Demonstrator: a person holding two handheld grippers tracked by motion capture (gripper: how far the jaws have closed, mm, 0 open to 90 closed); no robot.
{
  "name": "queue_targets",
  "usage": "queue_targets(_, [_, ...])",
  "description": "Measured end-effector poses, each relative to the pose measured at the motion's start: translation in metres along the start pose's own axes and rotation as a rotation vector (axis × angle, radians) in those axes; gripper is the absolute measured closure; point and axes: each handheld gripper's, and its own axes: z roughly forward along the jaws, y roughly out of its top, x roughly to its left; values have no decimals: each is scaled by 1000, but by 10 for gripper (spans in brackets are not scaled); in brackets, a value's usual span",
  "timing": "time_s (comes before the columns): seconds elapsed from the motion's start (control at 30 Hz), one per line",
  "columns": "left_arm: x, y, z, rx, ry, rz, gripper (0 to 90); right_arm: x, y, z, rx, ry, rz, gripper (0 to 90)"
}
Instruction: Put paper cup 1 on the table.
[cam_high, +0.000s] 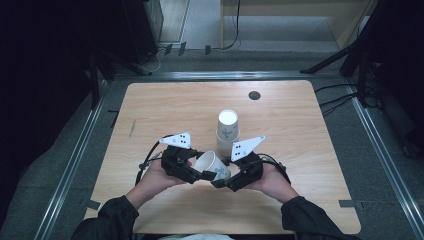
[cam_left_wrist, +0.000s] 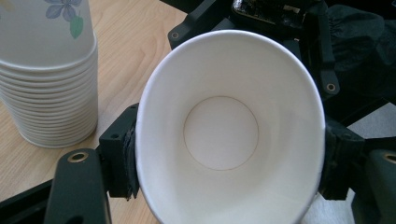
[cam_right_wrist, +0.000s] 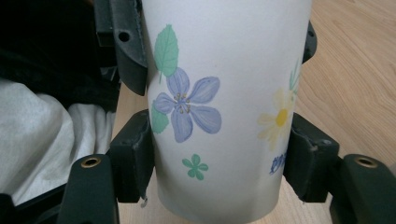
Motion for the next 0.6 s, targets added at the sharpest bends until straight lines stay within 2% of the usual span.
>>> queue_targets(0.07, [1, 0, -1, 6, 6, 4, 264, -1, -1, 2, 4, 24, 27, 276])
queue_targets(0.1, [1, 0, -3, 2, 12, 2, 264, -2, -1, 3, 14, 20, 34, 263])
queue_targets(0.2, [4, -1, -7, 1, 24, -4, 264, -1, -4, 8, 69, -34, 14, 228])
queue_targets(0.27, [5, -1, -9, 0, 33, -3, 264, -1, -4, 9, 85, -38, 7, 225])
queue_targets(0.33, [7, -1, -13, 3, 78, 9, 263, -2, -6, 11, 116, -57, -4, 224])
queue_targets(0.53, [17, -4, -19, 18, 123, -17, 262, -2, -10, 12, 149, -109, -7, 228])
queue_targets(0.6, [19, -4, -20, 22, 140, -14, 262, -4, -11, 11, 156, -133, -13, 228])
